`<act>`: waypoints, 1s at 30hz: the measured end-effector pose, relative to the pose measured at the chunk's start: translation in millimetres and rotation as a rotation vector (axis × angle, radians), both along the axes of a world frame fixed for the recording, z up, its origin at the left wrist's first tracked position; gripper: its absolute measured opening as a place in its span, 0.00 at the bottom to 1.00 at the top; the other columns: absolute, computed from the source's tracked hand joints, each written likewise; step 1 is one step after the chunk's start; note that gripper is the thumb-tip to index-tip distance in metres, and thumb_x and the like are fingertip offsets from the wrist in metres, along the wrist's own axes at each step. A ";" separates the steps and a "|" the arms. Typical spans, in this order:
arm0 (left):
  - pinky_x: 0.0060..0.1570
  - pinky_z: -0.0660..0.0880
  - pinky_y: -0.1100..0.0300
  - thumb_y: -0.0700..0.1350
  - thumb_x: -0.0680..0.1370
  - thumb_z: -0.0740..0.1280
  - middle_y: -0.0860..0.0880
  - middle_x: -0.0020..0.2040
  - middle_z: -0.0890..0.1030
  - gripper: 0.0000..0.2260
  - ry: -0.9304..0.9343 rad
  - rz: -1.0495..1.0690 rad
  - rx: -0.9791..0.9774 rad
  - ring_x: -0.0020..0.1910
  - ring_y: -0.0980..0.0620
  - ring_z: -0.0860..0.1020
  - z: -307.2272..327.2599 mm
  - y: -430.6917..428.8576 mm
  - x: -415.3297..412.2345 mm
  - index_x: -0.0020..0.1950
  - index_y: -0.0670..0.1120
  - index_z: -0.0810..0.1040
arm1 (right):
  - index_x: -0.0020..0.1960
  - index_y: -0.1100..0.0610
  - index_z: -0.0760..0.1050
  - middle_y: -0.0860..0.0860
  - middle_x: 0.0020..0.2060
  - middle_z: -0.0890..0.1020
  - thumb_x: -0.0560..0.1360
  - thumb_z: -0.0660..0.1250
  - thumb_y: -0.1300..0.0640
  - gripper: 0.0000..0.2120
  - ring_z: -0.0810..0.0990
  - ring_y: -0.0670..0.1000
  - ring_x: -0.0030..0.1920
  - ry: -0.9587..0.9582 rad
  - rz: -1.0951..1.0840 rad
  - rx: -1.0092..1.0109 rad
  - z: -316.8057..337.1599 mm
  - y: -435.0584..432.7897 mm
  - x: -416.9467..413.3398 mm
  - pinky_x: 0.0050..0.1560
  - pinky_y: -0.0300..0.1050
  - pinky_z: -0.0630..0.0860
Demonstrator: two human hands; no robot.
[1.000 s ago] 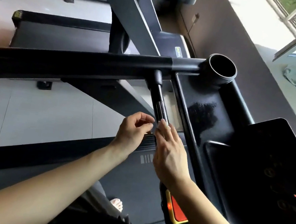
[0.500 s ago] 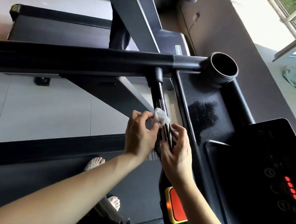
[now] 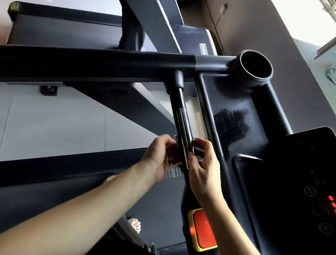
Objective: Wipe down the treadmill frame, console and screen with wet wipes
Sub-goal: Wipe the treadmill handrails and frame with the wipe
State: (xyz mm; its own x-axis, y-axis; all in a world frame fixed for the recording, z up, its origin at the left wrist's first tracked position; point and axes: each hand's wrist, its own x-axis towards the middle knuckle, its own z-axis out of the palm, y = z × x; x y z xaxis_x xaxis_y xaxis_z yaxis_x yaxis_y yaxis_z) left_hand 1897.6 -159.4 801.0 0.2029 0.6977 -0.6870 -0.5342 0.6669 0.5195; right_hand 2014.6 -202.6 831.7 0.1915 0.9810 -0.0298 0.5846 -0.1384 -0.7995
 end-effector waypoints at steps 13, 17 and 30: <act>0.59 0.72 0.51 0.58 0.82 0.61 0.43 0.47 0.83 0.20 -0.117 -0.087 0.004 0.47 0.46 0.81 -3.2 -10.9 -12.1 0.47 0.43 0.81 | 0.56 0.57 0.77 0.51 0.49 0.83 0.78 0.63 0.66 0.10 0.82 0.53 0.52 -0.013 -0.094 0.043 -7.9 0.0 4.4 0.58 0.55 0.77; 0.57 0.73 0.51 0.58 0.84 0.58 0.44 0.43 0.83 0.22 -0.140 -0.015 0.004 0.46 0.46 0.81 5.9 10.2 -15.8 0.45 0.43 0.80 | 0.54 0.59 0.79 0.52 0.48 0.84 0.77 0.63 0.66 0.09 0.82 0.54 0.51 -0.060 -0.094 0.066 -10.9 1.8 2.6 0.56 0.56 0.77; 0.50 0.82 0.54 0.31 0.82 0.55 0.40 0.50 0.85 0.14 0.057 0.011 0.047 0.45 0.47 0.84 -12.9 9.2 -5.1 0.60 0.37 0.79 | 0.52 0.57 0.78 0.50 0.46 0.83 0.76 0.65 0.65 0.07 0.81 0.53 0.49 -0.119 -0.091 0.102 -11.4 1.3 1.8 0.53 0.48 0.76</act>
State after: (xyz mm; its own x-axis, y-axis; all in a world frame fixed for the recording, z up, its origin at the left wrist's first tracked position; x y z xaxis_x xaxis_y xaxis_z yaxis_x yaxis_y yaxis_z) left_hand 1892.5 -150.3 788.1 0.1564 0.7312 -0.6640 -0.5101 0.6355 0.5796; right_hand 2016.4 -201.3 820.3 0.2763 0.9562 0.0971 0.6645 -0.1170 -0.7381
